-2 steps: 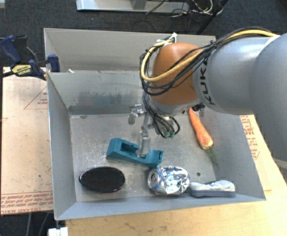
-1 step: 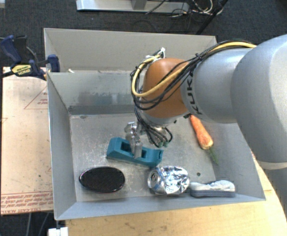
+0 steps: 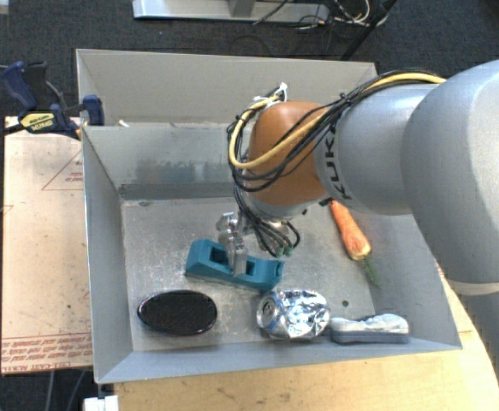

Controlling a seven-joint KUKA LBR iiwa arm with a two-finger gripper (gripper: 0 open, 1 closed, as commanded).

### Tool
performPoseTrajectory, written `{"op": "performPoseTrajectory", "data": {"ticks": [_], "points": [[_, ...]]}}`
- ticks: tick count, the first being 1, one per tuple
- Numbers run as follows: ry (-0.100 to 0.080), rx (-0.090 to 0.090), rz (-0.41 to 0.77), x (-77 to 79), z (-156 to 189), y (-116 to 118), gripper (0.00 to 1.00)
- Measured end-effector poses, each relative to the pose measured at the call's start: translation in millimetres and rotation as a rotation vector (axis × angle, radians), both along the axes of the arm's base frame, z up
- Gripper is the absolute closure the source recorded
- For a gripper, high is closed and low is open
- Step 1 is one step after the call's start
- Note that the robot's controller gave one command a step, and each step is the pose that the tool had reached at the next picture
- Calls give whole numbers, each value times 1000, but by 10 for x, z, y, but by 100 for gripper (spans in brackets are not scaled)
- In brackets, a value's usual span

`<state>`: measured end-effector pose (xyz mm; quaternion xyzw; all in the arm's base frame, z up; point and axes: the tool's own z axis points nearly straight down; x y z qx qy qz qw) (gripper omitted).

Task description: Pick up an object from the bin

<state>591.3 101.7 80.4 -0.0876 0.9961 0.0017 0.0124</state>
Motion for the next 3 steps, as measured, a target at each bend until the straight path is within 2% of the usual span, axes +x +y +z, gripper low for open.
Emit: {"op": "performPoseTrajectory", "data": {"ticks": [1,2,3], "points": [[3,2,-20,-11,377,7,100],[-1,7,-141,47,755,5,100],[6,5,-120,-465,727,246,0]]}}
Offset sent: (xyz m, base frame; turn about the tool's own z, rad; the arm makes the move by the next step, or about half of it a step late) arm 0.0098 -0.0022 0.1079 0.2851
